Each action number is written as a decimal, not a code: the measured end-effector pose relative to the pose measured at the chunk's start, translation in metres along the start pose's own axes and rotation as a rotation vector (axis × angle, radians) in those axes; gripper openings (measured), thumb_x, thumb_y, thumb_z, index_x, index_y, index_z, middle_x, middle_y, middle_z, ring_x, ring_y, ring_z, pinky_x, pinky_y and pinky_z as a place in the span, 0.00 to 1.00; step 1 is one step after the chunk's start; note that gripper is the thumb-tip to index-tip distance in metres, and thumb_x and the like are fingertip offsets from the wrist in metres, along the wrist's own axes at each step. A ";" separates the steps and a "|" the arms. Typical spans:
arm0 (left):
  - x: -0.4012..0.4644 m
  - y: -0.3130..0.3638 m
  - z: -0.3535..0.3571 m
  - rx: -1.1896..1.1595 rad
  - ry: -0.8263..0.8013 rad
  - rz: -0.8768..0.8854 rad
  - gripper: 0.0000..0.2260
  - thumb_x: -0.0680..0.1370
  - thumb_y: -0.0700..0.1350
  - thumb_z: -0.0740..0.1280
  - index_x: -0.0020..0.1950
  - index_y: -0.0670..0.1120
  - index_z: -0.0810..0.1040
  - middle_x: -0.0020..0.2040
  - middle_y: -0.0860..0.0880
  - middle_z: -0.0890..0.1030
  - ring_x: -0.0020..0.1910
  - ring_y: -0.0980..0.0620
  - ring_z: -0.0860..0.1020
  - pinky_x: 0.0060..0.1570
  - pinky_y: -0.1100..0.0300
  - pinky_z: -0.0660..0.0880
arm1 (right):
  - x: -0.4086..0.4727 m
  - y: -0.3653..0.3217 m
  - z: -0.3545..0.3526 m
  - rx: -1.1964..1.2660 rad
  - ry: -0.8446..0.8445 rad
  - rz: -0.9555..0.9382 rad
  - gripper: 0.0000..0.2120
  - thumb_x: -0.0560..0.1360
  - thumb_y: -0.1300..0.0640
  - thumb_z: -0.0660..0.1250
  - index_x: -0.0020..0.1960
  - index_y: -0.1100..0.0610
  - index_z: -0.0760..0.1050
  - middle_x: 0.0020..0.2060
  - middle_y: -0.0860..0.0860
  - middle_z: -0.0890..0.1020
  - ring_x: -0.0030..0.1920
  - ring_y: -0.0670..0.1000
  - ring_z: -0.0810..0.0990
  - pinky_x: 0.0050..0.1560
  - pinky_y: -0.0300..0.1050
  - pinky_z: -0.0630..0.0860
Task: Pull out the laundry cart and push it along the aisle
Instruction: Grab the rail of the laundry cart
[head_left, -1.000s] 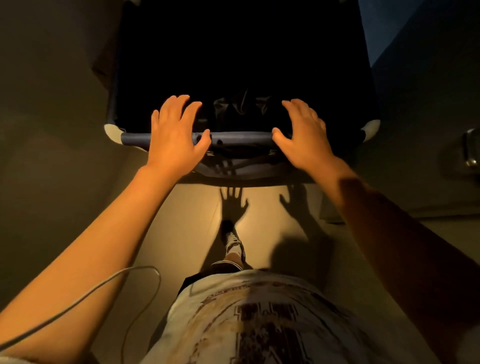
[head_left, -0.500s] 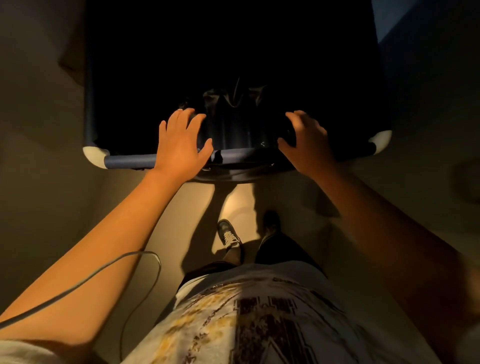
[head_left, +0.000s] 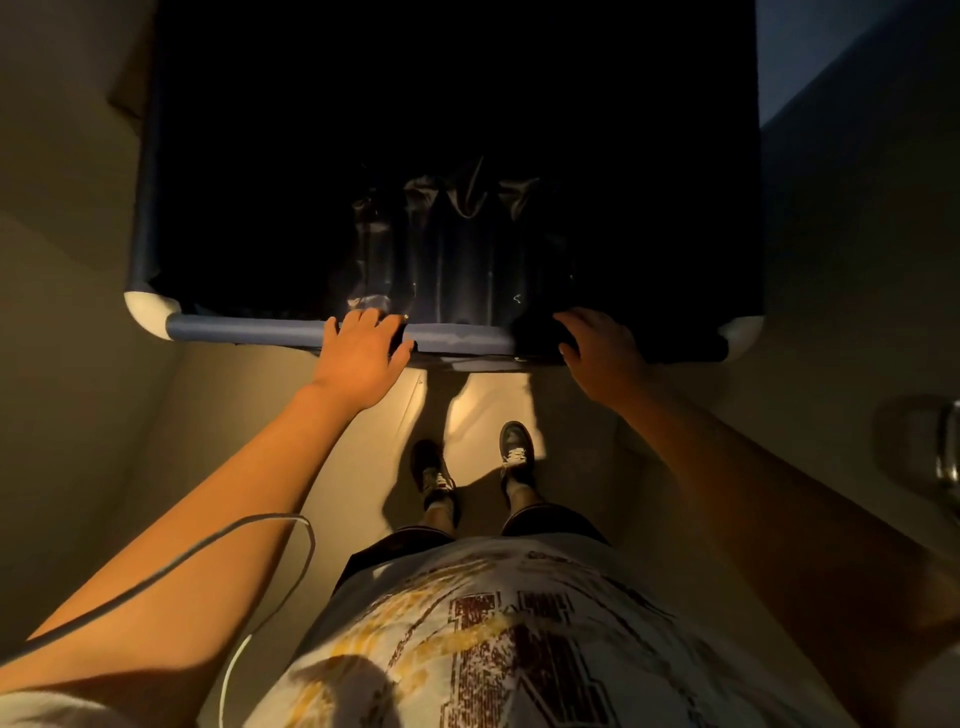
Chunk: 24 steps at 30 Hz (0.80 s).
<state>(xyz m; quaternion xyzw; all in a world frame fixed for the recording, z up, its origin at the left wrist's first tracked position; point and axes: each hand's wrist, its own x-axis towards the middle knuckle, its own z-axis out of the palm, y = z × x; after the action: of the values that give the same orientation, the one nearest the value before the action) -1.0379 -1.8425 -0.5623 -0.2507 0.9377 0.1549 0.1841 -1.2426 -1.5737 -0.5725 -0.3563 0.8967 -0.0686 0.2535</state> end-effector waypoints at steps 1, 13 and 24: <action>-0.002 -0.001 0.004 -0.003 -0.001 -0.001 0.21 0.84 0.57 0.56 0.73 0.50 0.70 0.64 0.44 0.77 0.68 0.40 0.73 0.75 0.33 0.60 | 0.000 0.002 0.001 0.005 0.000 -0.017 0.21 0.82 0.53 0.61 0.74 0.53 0.68 0.72 0.54 0.73 0.72 0.59 0.71 0.70 0.61 0.70; 0.000 0.003 0.017 -0.018 0.087 -0.036 0.17 0.85 0.54 0.56 0.72 0.51 0.71 0.59 0.45 0.79 0.64 0.41 0.75 0.77 0.36 0.59 | -0.006 0.001 0.006 0.010 0.087 -0.088 0.17 0.81 0.58 0.64 0.69 0.54 0.75 0.63 0.55 0.81 0.63 0.60 0.80 0.64 0.60 0.76; 0.002 0.010 0.023 -0.002 0.095 -0.089 0.19 0.83 0.60 0.59 0.70 0.52 0.72 0.60 0.44 0.79 0.63 0.41 0.76 0.77 0.35 0.57 | -0.010 0.003 0.003 0.013 0.136 -0.170 0.17 0.78 0.63 0.68 0.67 0.57 0.77 0.59 0.58 0.84 0.59 0.62 0.83 0.58 0.57 0.80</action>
<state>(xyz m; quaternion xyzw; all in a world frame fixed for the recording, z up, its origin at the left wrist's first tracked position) -1.0385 -1.8264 -0.5819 -0.2995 0.9331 0.1352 0.1460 -1.2360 -1.5646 -0.5719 -0.4239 0.8779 -0.1199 0.1877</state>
